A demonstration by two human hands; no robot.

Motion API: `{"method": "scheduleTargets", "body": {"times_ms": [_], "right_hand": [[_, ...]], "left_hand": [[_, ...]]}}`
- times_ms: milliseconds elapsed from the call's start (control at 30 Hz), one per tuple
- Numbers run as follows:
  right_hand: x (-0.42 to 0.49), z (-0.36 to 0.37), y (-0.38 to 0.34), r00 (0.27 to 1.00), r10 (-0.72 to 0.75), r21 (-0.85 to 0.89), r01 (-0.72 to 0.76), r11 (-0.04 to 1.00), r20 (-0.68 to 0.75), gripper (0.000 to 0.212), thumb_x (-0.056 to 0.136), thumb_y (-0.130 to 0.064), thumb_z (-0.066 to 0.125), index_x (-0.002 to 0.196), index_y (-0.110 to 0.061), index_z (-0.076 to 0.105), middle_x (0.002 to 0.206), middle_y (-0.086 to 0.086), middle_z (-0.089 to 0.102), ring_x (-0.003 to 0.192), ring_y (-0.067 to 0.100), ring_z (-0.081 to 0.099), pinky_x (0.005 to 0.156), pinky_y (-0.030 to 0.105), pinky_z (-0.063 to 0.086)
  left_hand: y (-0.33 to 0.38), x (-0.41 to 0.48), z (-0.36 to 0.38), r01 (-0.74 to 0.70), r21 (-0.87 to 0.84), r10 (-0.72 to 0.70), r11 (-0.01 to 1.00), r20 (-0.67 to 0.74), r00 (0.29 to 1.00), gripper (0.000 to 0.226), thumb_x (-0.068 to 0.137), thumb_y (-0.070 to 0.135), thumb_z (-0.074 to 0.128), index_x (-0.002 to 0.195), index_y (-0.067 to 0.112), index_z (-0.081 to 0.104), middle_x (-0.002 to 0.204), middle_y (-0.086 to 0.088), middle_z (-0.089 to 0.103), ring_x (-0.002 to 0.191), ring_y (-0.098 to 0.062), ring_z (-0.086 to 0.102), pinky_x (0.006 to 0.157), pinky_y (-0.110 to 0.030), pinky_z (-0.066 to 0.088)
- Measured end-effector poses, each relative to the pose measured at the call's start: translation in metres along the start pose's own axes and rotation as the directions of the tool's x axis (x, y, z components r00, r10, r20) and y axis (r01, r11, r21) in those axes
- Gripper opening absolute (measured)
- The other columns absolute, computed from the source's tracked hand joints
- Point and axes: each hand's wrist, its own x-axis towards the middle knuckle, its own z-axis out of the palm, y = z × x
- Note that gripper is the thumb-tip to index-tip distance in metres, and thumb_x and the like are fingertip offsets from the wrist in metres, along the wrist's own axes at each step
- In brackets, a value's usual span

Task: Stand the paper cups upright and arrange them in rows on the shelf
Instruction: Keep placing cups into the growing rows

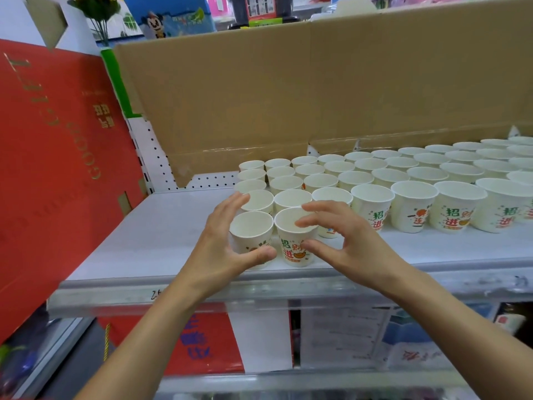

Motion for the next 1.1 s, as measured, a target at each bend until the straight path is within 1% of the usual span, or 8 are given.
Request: {"method": "scheduleTargets", "body": {"times_ms": [200, 467, 533, 633, 767, 867, 967, 1100], "right_hand": [[-0.002, -0.002, 0.001, 1.0, 0.009, -0.012, -0.009, 1.0, -0.009, 0.014, 0.088, -0.025, 0.066, 0.101, -0.031, 0.069, 0.134, -0.01, 0.052, 0.129, 0.006, 0.04, 0.107, 0.033, 0.041], [-0.01, -0.012, 0.002, 0.999, -0.033, -0.066, 0.03, 0.997, -0.036, 0.038, 0.089, -0.027, 0.065, 0.127, -0.031, 0.058, 0.137, -0.011, 0.048, 0.13, 0.002, 0.038, 0.106, 0.015, 0.031], [-0.021, -0.021, 0.005, 0.998, -0.037, -0.109, 0.031, 0.994, -0.051, 0.041, 0.09, -0.029, 0.064, 0.13, -0.031, 0.056, 0.138, -0.011, 0.047, 0.13, 0.002, 0.037, 0.104, 0.016, 0.031], [-0.047, -0.039, 0.014, 0.991, -0.03, -0.167, 0.008, 0.986, -0.128, 0.031, 0.09, -0.034, 0.06, 0.121, -0.029, 0.062, 0.131, -0.011, 0.054, 0.122, 0.006, 0.048, 0.096, 0.027, 0.047], [-0.095, -0.081, 0.04, 0.974, 0.034, -0.214, -0.083, 0.973, -0.223, 0.026, 0.091, -0.039, 0.058, 0.115, -0.031, 0.064, 0.116, -0.015, 0.061, 0.099, 0.001, 0.059, 0.081, 0.03, 0.056], [-0.133, -0.12, 0.065, 0.932, 0.165, -0.145, -0.221, 0.964, -0.322, 0.029, 0.089, -0.036, 0.061, 0.117, -0.031, 0.062, 0.107, -0.018, 0.064, 0.087, -0.001, 0.061, 0.074, 0.022, 0.054], [-0.171, -0.168, 0.096, 0.889, 0.294, -0.126, -0.356, 0.926, -0.35, 0.024, 0.089, -0.034, 0.061, 0.112, -0.034, 0.065, 0.093, -0.018, 0.067, 0.081, 0.0, 0.061, 0.066, 0.015, 0.049], [-0.215, -0.252, 0.152, 0.861, 0.389, -0.215, -0.469, 0.856, -0.329, 0.013, 0.088, -0.039, 0.061, 0.098, -0.035, 0.068, 0.077, -0.018, 0.066, 0.071, 0.0, 0.061, 0.067, 0.034, 0.053]], "left_hand": [[0.005, -0.009, 0.006, -0.069, 0.045, 0.072, 0.997, -0.056, 0.996, 0.05, 0.075, 0.047, 0.068, 0.123, 0.034, 0.059, 0.144, 0.017, 0.042, 0.133, 0.006, 0.033, 0.101, -0.001, 0.021], [0.013, -0.013, 0.014, -0.009, 0.117, 0.024, 0.993, -0.126, 0.992, 0.062, 0.077, 0.048, 0.067, 0.134, 0.034, 0.047, 0.149, 0.014, 0.035, 0.136, 0.001, 0.024, 0.101, -0.001, 0.012], [0.026, -0.014, 0.018, -0.053, 0.169, 0.085, 0.984, -0.183, 0.979, 0.063, 0.08, 0.05, 0.065, 0.136, 0.028, 0.047, 0.148, 0.009, 0.036, 0.138, -0.004, 0.023, 0.106, -0.003, 0.01], [0.061, -0.017, 0.036, -0.197, 0.232, 0.249, 0.953, -0.22, 0.943, 0.056, 0.084, 0.047, 0.064, 0.133, 0.022, 0.051, 0.141, 0.01, 0.041, 0.135, -0.007, 0.031, 0.111, -0.011, 0.018], [0.112, -0.024, 0.092, -0.283, 0.155, 0.305, 0.947, -0.141, 0.942, 0.057, 0.085, 0.052, 0.054, 0.136, 0.029, 0.042, 0.138, 0.02, 0.039, 0.131, 0.006, 0.031, 0.11, -0.013, 0.025], [0.15, -0.02, 0.151, -0.288, 0.068, 0.292, 0.955, -0.058, 0.955, 0.056, 0.086, 0.058, 0.049, 0.136, 0.036, 0.037, 0.137, 0.02, 0.043, 0.127, 0.002, 0.039, 0.106, -0.029, 0.039], [0.2, -0.011, 0.213, -0.293, -0.014, 0.293, 0.956, 0.014, 0.956, 0.05, 0.085, 0.063, 0.046, 0.131, 0.042, 0.039, 0.125, 0.02, 0.054, 0.112, 0.004, 0.051, 0.093, -0.028, 0.049], [0.278, 0.017, 0.294, -0.325, -0.057, 0.33, 0.944, 0.145, 0.933, 0.045, 0.085, 0.066, 0.045, 0.121, 0.041, 0.055, 0.102, 0.022, 0.064, 0.094, 0.005, 0.058, 0.082, -0.028, 0.052]]}}
